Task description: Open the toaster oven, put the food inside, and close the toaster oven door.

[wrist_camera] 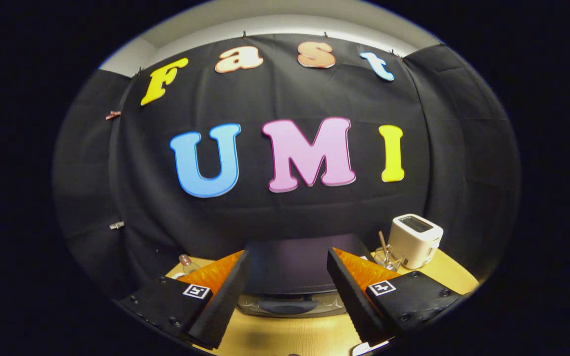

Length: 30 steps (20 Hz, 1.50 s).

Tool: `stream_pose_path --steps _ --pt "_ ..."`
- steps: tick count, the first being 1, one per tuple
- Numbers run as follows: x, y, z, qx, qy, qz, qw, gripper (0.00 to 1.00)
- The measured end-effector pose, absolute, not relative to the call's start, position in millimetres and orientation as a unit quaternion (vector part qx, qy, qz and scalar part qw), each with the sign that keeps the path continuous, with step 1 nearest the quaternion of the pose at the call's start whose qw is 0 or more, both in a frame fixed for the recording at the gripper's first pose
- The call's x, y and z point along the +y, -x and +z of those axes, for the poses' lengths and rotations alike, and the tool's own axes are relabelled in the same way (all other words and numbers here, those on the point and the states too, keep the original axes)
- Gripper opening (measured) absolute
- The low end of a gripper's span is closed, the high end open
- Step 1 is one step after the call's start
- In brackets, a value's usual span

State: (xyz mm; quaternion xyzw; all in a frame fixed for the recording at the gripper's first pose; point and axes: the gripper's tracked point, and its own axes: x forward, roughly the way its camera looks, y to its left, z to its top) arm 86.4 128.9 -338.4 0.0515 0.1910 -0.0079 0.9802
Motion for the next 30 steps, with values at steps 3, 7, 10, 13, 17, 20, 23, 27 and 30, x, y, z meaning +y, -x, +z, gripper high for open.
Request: stream_pose_path --steps 3,7,10,13,17,20,23,27,30 --pt "129.9 -88.8 -388.1 0.237 -0.064 -0.017 0.969 0.99" --pt "128.5 -97.9 -421.3 0.267 -0.043 -0.017 0.962 1.00" --pt "127.5 -99.6 -444.4 0.289 -0.038 -0.023 0.956 0.99" --pt "126.5 -96.4 -466.1 0.311 -0.020 -0.018 0.950 0.99" --pt "124.6 -91.5 -467.9 0.309 -0.022 -0.018 0.951 0.99" --pt "126.3 -84.1 -469.2 0.322 -0.021 -0.017 0.946 1.00" --pt "128.5 -62.8 -472.7 0.346 -0.026 -0.010 0.938 1.00" --pt "128.7 -28.5 -478.5 0.370 -0.021 -0.007 0.929 0.98" --pt "128.5 2.8 -490.8 0.401 -0.001 0.002 0.916 0.98"
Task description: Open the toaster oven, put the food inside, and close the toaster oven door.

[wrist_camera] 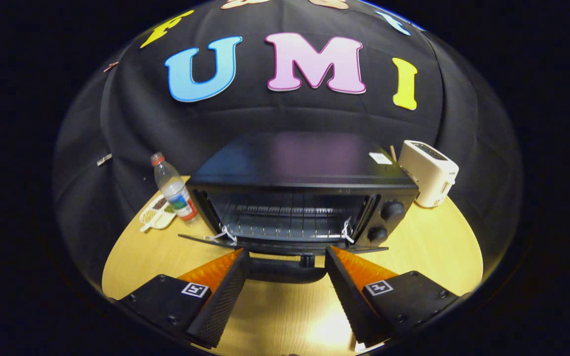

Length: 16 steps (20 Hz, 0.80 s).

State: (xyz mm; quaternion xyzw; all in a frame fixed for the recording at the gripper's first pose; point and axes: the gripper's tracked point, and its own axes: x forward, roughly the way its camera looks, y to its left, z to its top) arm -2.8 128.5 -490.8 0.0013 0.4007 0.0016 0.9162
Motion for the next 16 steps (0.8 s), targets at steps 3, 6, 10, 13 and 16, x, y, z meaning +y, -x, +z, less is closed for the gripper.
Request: stream_pose_path --steps 3,6,10,13,16 --pt "128.4 28.5 -506.6 0.429 0.026 0.013 0.903 0.98" --pt "126.7 49.9 -528.2 0.473 0.003 0.010 0.881 0.99" --pt "124.3 79.0 -553.7 0.531 -0.014 0.004 0.847 0.99" --pt "122.7 83.3 -557.6 0.538 -0.014 0.009 0.843 0.98" --pt "126.9 83.8 -550.7 0.538 -0.037 0.026 0.842 0.98"
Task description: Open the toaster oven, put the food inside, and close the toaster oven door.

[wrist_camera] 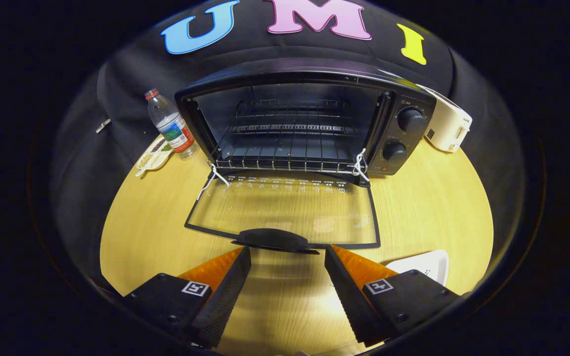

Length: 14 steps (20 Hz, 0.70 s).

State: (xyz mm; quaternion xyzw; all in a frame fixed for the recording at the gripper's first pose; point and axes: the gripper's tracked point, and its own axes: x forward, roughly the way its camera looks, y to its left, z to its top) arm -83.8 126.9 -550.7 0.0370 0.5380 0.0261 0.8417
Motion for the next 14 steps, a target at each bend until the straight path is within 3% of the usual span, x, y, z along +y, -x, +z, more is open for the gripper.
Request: stream_pose_path --steps 5,14 --pt "86.1 82.8 -508.2 0.523 -0.110 0.066 0.843 0.98" --pt "-122.7 143.3 -503.2 0.573 -0.062 -0.024 0.817 0.98"
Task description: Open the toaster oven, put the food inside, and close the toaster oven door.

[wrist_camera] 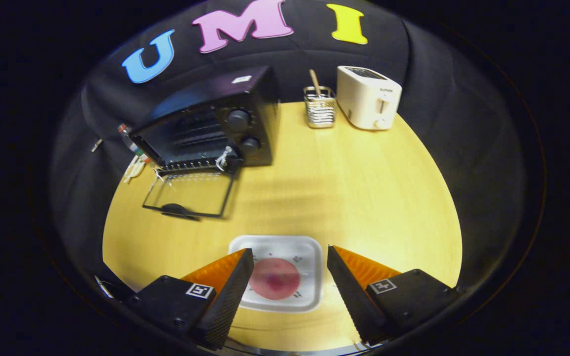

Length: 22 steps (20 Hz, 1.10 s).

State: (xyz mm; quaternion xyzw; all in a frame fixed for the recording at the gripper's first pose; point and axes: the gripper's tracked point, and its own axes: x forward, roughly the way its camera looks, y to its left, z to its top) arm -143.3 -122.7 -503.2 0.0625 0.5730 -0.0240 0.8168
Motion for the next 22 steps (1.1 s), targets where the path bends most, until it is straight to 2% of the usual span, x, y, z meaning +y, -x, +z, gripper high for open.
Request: stream_pose_path --steps 2,3,4,7,8,11,12,15,18,19,22 --pt "-134.2 157.2 -518.4 0.594 -0.089 -0.032 0.799 0.98" --pt "-139.7 163.3 -523.6 0.599 -0.093 -0.041 0.794 0.95" --pt "-142.8 166.6 -532.1 0.608 -0.092 -0.045 0.788 0.86" --pt "-145.5 175.1 -556.1 0.632 -0.071 -0.032 0.771 0.86" --pt "-146.8 175.7 -561.0 0.641 -0.066 -0.026 0.764 0.75" --pt "-142.3 176.3 -574.0 0.656 -0.070 -0.015 0.751 0.69" --pt "-141.8 175.5 -576.7 0.659 -0.071 -0.012 0.749 0.58" --pt "-149.5 180.2 -584.5 0.673 -0.056 -0.013 0.737 0.58" --pt "-149.5 176.5 -582.7 0.676 -0.079 -0.023 0.732 0.17" --pt "-149.6 178.0 -585.9 0.681 -0.084 -0.021 0.727 0.19" --pt "-147.1 181.1 -586.9 0.699 -0.084 -0.006 0.710 0.17"
